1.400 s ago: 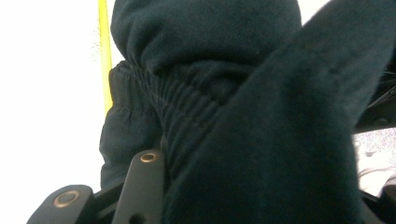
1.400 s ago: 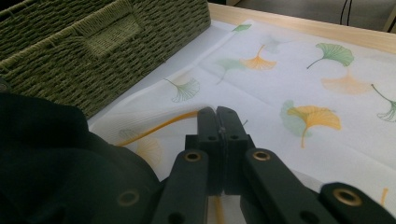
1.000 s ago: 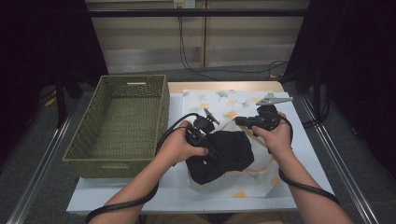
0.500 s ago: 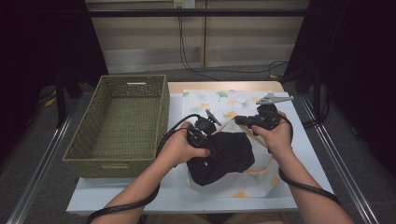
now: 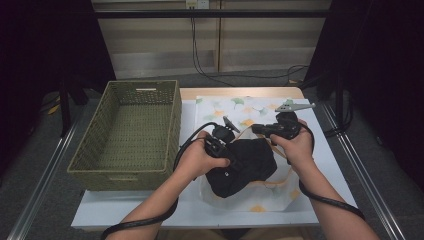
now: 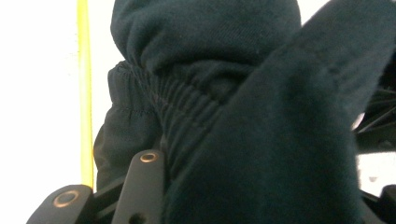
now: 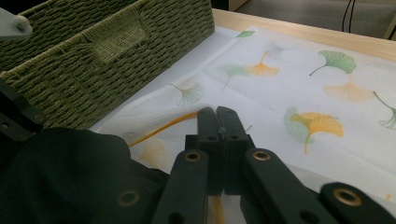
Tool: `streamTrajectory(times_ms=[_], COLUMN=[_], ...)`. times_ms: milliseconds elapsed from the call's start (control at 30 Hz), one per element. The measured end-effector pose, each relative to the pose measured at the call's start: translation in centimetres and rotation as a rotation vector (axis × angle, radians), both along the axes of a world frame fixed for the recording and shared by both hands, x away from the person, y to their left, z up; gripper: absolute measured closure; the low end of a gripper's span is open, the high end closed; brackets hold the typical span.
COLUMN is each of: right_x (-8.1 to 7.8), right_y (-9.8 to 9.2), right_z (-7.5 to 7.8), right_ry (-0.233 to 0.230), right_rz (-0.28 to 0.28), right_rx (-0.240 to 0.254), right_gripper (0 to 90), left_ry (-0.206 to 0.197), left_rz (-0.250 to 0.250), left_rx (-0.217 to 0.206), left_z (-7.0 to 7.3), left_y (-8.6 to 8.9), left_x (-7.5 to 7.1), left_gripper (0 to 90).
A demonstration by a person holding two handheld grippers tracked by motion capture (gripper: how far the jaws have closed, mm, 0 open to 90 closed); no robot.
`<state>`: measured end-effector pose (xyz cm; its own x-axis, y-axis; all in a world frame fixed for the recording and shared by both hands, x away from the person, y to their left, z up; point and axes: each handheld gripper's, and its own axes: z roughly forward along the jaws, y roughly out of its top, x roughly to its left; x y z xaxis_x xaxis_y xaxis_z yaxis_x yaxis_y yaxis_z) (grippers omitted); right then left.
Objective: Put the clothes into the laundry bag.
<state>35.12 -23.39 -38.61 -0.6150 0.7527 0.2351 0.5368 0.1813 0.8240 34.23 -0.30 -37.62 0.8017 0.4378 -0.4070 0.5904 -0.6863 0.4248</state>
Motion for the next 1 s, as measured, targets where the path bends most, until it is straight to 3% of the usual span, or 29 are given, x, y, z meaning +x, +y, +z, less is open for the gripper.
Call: streamTrajectory(times_ms=[300, 400, 600, 967, 1000], right_x=[0.0, -0.1, -0.1, -0.1, -0.1], right_y=[-0.3, -0.3, -0.3, -0.2, -0.2], right_z=[0.1, 0.1, 0.0, 0.0, 0.0], right_ry=[-0.008, -0.004, -0.004, -0.004, -0.004], right_rz=[0.001, 0.001, -0.001, 0.002, 0.001], right_rx=[0.002, 0.002, 0.005, 0.006, 0.007], right_gripper=[90.0, 90.0, 90.0, 90.0, 90.0], left_ry=[0.0, -0.015, -0.002, -0.021, -0.02], left_rz=[0.041, 0.047, 0.079, 0.104, 0.126], left_rx=[-0.015, 0.01, 0.01, 0.017, 0.008], left_z=[-0.7, -0.8, -0.9, -1.1, -1.1], left_y=[-0.1, -0.1, 0.2, 0.6, 0.6], left_x=[0.2, 0.2, 0.3, 0.6, 0.5], left_gripper=[62.6, 62.6, 62.6, 62.5, 62.5])
